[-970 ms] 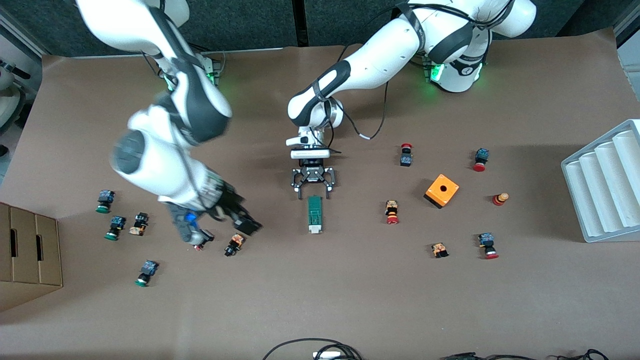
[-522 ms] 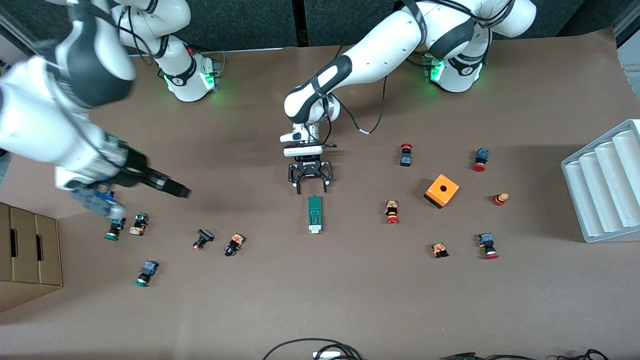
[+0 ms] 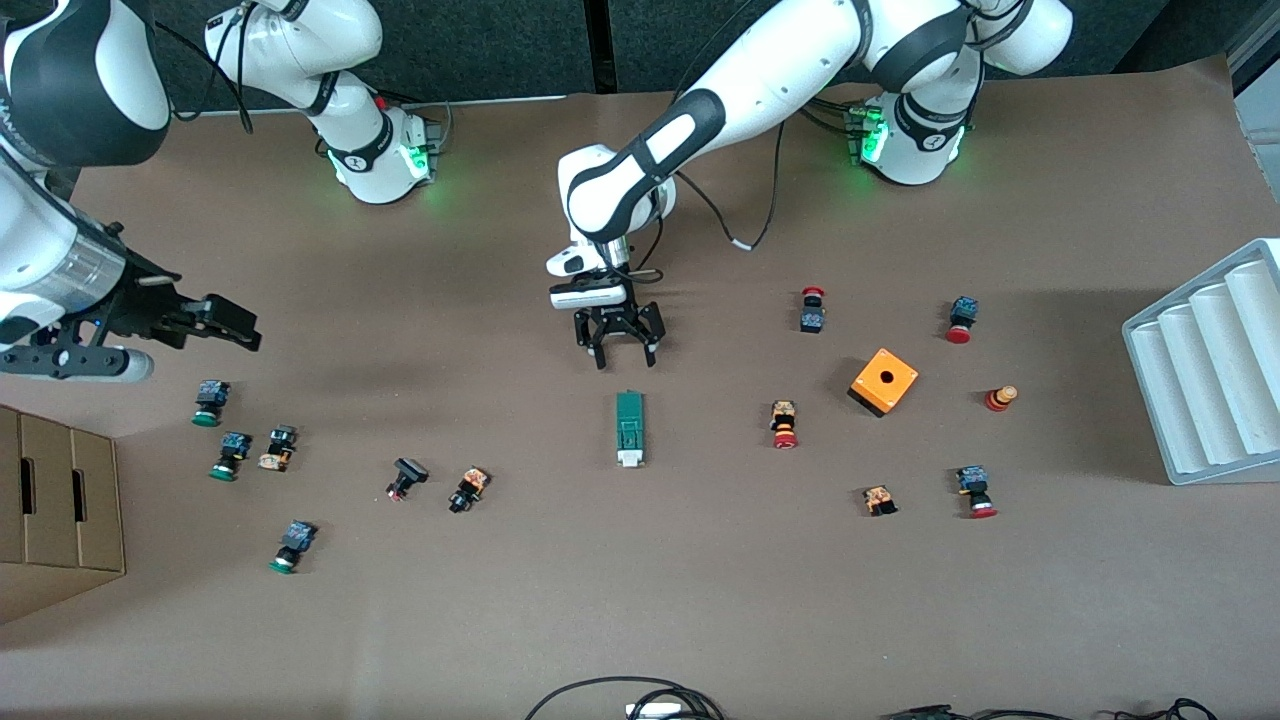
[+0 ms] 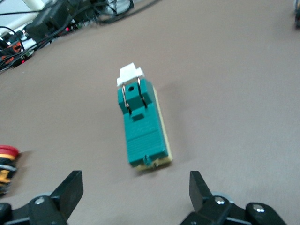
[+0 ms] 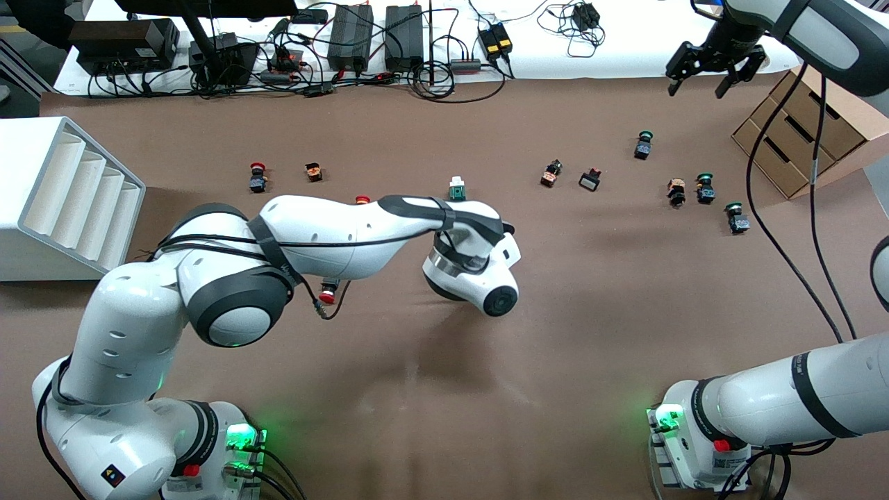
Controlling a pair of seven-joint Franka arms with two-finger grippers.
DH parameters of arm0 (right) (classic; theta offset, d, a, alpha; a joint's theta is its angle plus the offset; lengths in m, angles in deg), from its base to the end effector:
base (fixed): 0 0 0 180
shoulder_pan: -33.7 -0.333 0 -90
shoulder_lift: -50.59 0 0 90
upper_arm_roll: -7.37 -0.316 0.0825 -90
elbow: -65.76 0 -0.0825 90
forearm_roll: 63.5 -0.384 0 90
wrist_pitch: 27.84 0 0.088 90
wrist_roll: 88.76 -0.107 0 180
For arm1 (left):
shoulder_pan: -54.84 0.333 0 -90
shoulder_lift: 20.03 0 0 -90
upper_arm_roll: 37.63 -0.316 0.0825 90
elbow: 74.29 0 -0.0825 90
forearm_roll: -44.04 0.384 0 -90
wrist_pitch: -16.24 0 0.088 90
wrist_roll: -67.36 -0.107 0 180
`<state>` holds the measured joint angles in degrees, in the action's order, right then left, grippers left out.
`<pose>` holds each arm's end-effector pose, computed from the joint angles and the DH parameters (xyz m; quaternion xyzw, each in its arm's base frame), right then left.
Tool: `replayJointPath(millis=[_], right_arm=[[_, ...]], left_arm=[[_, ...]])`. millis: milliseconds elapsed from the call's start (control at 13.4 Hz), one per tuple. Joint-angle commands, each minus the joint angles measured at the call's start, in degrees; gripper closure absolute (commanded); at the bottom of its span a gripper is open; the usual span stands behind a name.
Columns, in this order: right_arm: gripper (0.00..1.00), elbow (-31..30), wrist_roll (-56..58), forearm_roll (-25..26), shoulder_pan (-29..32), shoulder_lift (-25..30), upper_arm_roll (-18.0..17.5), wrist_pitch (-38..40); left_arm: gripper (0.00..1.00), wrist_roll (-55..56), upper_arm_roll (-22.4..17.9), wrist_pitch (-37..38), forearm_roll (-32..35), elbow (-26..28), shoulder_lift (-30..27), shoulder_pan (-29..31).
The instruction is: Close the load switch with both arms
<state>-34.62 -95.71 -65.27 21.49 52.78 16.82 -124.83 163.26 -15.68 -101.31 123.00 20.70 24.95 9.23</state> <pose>0.5474 0.0279 0.5698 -0.9990 0.0385 0.0123 0.0175 0.3296 -0.5860 0.1695 -0.9027 0.1429 -0.3735 0.1590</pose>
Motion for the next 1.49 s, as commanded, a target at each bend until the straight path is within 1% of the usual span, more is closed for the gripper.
replayJointPath(millis=[0,298,522,597,820,1044,1268,1417], right_arm=[[0.0,-0.4,0.9,2.5,-0.3,0.1,-0.5,0.1],[0.0,2.0,1.2,4.5,-0.1,-1.8,-0.5,0.0],[0.0,2.1,3.4,4.5,0.5,-1.4,0.3,0.3],[0.0,2.1,5.4,4.3,0.4,-1.2,1.4,0.4],[0.0,2.5,5.5,4.1,0.4,-1.2,2.0,1.0],[0.0,3.0,5.6,4.1,0.0,-1.1,1.6,2.4],[0.0,3.0,5.0,4.3,-0.5,-0.8,0.4,3.1],[0.0,2.9,5.2,3.8,0.3,-0.8,0.9,2.7]], left_arm=[[0.0,-12.5,-0.3,-0.7,-8.1,1.4,-4.4,-0.1],[0.0,-29.2,-0.5,0.0,-19.8,1.4,-8.9,0.0],[0.0,-42.8,-0.4,1.0,-27.8,1.4,-12.7,3.4],[0.0,-47.9,-0.4,1.1,-31.9,1.3,-14.5,4.5],[0.0,-60.4,-0.4,3.3,-41.4,1.2,-19.9,8.9],[0.0,-69.4,-0.4,5.0,-50.8,0.9,-25.2,14.1],[0.0,-77.5,-0.4,10.3,-59.3,0.5,-31.1,20.1],[0.0,-81.6,-0.5,14.0,-64.9,0.0,-34.7,24.8]])
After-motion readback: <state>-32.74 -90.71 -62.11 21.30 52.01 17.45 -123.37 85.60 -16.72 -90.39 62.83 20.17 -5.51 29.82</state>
